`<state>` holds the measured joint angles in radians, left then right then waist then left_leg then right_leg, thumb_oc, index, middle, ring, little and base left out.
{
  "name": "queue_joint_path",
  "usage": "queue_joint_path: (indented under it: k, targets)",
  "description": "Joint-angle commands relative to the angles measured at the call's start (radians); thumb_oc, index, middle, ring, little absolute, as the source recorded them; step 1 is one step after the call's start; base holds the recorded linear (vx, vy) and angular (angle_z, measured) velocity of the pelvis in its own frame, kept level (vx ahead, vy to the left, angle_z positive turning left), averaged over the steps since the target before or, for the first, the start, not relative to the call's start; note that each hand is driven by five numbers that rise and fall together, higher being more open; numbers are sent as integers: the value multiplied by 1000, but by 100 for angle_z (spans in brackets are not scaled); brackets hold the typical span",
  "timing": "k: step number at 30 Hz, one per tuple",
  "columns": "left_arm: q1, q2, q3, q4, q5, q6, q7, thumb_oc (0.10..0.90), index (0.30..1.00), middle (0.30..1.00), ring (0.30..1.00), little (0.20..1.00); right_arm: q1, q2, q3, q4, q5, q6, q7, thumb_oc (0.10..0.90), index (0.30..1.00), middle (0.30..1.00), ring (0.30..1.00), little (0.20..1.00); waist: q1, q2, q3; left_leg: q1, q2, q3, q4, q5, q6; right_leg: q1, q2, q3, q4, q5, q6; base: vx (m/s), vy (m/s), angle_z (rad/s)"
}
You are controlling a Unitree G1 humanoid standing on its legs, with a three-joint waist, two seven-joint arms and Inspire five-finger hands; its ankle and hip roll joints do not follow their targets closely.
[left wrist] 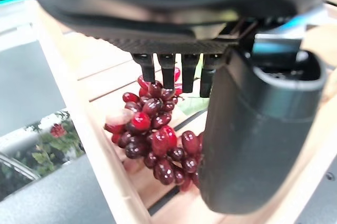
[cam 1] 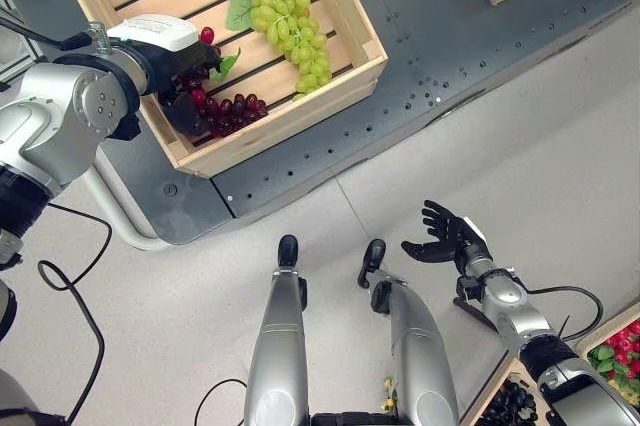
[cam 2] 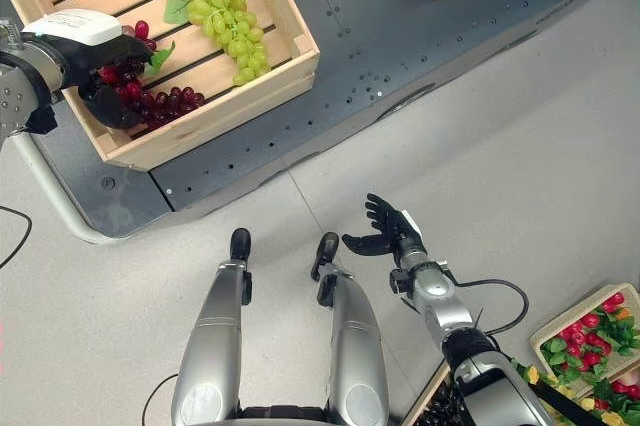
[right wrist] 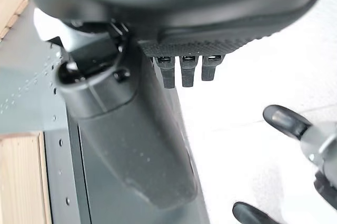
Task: Pick up the fruits from the basket on one side to the basket on the other side
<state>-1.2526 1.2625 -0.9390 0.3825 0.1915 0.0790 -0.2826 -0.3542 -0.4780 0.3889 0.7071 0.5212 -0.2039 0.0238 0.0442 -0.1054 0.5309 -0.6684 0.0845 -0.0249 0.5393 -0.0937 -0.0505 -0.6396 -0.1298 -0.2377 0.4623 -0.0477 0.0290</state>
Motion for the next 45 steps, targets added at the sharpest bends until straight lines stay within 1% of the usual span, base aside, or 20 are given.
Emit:
queue_joint_path:
  k: [1, 6, 10, 18, 24, 29, 30, 31, 32, 34, 37, 41, 42, 45]
  targets:
    - [-89, 38, 72, -30, 6, -50, 7, 800, 900, 900, 900, 900, 24, -52, -52, -33, 48, -86, -36, 800, 900, 900, 900, 900, 8, 10, -11, 65, -20, 72, -101, 20, 96, 108, -28, 13, -87, 48, 55, 0, 0, 0]
    - [-80, 30, 59, -27, 26, -105, 20, 800, 900, 900, 900, 900, 20, -47, -63, 7, 73, -92, -38, 800, 900, 900, 900, 900, 5, 1, -11, 59, -18, 79, -119, 24, 98, 101, -22, 9, -110, 61, 57, 0, 0, 0]
    - [-80, 19, 26, -31, 60, -167, 28, 800, 900, 900, 900, 900, 6, -39, -72, 55, 90, -91, -37, 800, 900, 900, 900, 900, 4, -1, -11, 54, -21, 79, -122, 24, 97, 98, -21, 7, -120, 67, 59, 0, 0, 0]
    - [-54, -21, -32, 10, 127, -245, 130, 800, 900, 900, 900, 900, -33, -53, -61, 88, 122, -103, -33, 800, 900, 900, 900, 900, -4, -4, -11, 34, -20, 83, -118, 25, 94, 76, -19, 4, -117, 68, 54, 0, 0, 0]
    - [3, -65, -43, 52, 126, -239, 122, 800, 900, 900, 900, 900, -76, -62, -54, 62, 123, -92, -49, 800, 900, 900, 900, 900, -14, -7, -11, 6, -20, 84, -119, 33, 89, 45, -14, 4, -111, 69, 48, -7, 11, -1]
    - [61, -126, -36, 118, 122, -232, 104, 800, 900, 900, 900, 900, -124, -72, -45, 53, 120, -62, -67, 800, 900, 900, 900, 900, -25, -11, -11, -17, -15, 86, -127, 41, 84, 15, -9, 5, -104, 64, 41, -15, 24, -4]
    - [77, -143, -30, 131, 138, -219, 105, 751, 827, 827, 827, 827, -136, -73, -45, 59, 121, -56, -70, 800, 900, 900, 900, 900, -27, -12, -11, -23, -15, 86, -129, 43, 83, 8, -8, 4, -103, 63, 39, -6, 12, -3]
    - [85, -151, -26, 139, 148, -211, 109, 416, 324, 324, 324, 324, -140, -74, -44, 63, 122, -57, -71, 800, 900, 900, 900, 900, -27, -12, -11, -26, -15, 85, -129, 44, 83, 4, -9, 2, -102, 63, 38, 0, 0, 0]
    - [88, -154, -25, 142, 150, -206, 112, 400, 300, 300, 300, 300, -141, -75, -44, 64, 122, -57, -71, 800, 900, 900, 900, 900, -28, -11, -11, -27, -14, 86, -130, 45, 83, 3, -9, 2, -101, 62, 37, 0, 0, 0]
    - [99, -164, -18, 158, 164, -182, 128, 400, 300, 300, 300, 300, -146, -78, -42, 62, 122, -56, -72, 800, 900, 900, 900, 900, -31, -11, -11, -31, -14, 87, -131, 47, 82, -2, -7, 3, -101, 61, 36, 0, 0, 0]
    - [108, -172, -11, 197, 194, -137, 199, 400, 300, 300, 300, 300, -153, -87, -39, 64, 134, -61, -72, 800, 900, 900, 900, 900, -35, -9, -11, -37, -15, 87, -130, 49, 80, -7, -5, 6, -99, 58, 32, 0, 0, 0]
    - [112, -170, -2, 208, 205, -128, 248, 400, 300, 300, 300, 300, -147, -90, -42, 55, 140, -66, -76, 800, 900, 900, 900, 900, -35, -5, -11, -36, -17, 86, -130, 50, 80, -8, -6, 7, -97, 56, 31, 0, 0, 0]
    - [109, -162, 2, 206, 208, -121, 286, 400, 300, 300, 300, 300, -145, -94, -43, 38, 143, -67, -82, 800, 900, 900, 900, 900, -34, 0, -11, -33, -20, 86, -134, 51, 80, -6, -7, 8, -99, 56, 30, 0, 0, 0]
    - [108, -154, 15, 196, 207, -105, 325, 400, 300, 300, 300, 300, -140, -95, -46, 8, 142, -67, -95, 800, 900, 900, 900, 900, -32, 7, -11, -20, -26, 88, -142, 53, 80, 5, -9, 7, -107, 55, 30, 2, 1, -2]
